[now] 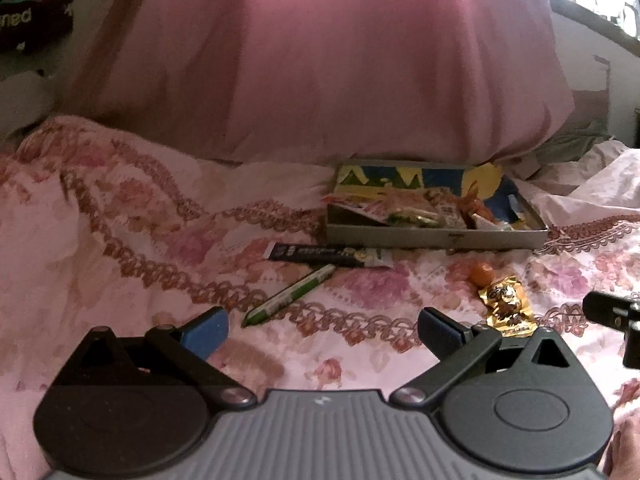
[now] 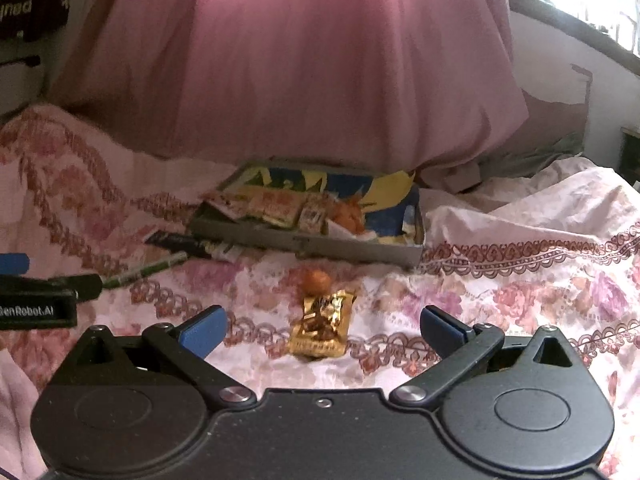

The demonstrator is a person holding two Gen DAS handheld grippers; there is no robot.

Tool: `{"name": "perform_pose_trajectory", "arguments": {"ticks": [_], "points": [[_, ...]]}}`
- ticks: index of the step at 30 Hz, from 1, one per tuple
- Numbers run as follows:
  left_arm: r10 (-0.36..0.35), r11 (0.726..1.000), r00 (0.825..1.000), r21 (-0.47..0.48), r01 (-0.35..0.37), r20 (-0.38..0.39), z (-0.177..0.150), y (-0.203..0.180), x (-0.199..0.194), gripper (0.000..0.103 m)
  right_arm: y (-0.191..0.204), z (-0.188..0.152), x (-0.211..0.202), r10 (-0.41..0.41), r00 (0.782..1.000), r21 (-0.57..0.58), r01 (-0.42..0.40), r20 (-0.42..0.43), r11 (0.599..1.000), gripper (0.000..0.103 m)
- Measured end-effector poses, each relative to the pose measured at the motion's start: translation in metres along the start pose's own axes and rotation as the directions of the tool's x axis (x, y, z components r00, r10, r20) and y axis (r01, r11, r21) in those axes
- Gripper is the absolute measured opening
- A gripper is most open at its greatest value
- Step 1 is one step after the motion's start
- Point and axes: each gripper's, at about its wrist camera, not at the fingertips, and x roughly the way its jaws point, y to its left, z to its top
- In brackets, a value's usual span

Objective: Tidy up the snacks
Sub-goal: 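Withdraw both grippers up and away from the tray, then reach the right gripper to the gold sweet packet while the left reaches the small orange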

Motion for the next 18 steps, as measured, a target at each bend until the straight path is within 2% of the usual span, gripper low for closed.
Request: {"name": "perform_pose_trajectory", "arguments": {"ticks": [18], "points": [[0.012,1.000,0.998,-0.016,-0.013,-0.063,-0.001,0.004,0.009,0.103,0.011,-0.001,0.011,0.000,0.999,-0.049,-0.003,-0.053,0.999,0.102]]}}
